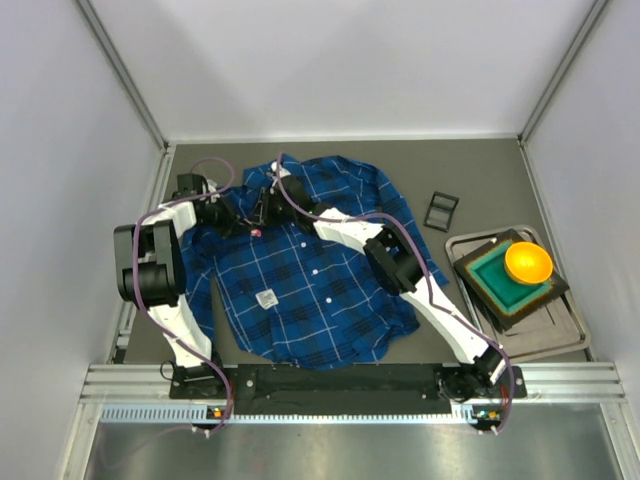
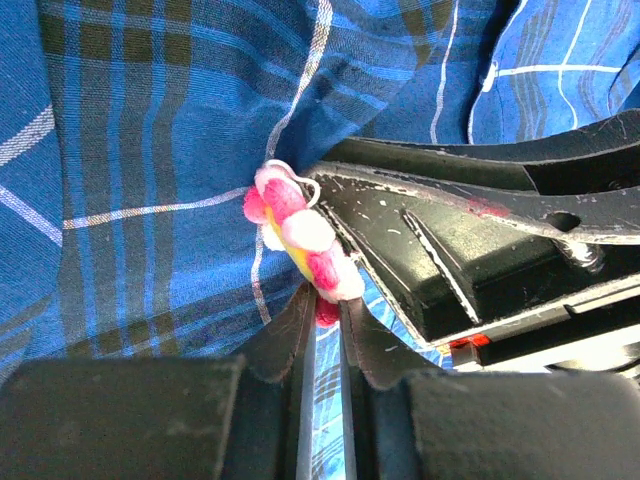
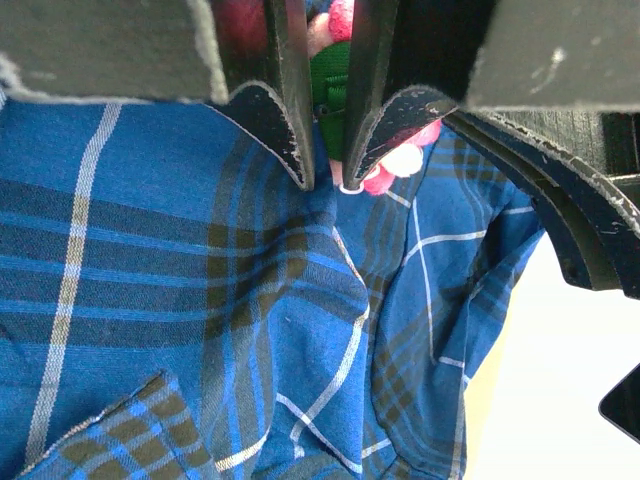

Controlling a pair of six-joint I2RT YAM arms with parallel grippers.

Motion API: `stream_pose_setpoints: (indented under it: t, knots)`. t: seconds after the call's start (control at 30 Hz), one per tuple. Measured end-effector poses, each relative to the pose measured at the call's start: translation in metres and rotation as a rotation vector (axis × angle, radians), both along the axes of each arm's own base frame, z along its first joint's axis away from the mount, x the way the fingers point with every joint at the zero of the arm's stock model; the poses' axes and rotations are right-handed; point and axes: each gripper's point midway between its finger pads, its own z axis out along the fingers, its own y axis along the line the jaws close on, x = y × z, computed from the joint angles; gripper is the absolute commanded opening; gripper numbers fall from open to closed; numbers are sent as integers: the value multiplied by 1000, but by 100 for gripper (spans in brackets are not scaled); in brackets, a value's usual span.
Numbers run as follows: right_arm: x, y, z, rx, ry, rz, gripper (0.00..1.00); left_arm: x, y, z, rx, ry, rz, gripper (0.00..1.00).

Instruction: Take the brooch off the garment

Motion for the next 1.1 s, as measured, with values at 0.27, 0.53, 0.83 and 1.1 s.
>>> stream_pose_setpoints:
  t: [0.27,0.53,0.83,1.1]
  knots:
    - [-1,4,-2,-3,-4,3,19,-5,0,-2,6,16,-4,15]
    - [-10,10,-2,-5,-7,32,24,-19,5,-9,75,41,23,51]
    - [-7,7,-2,-4,-1,27,28,-24,20,-11,151,63,94,75]
    - [-10,6,-4,19,17,42,30,-28,24,-9,155,64,147,84]
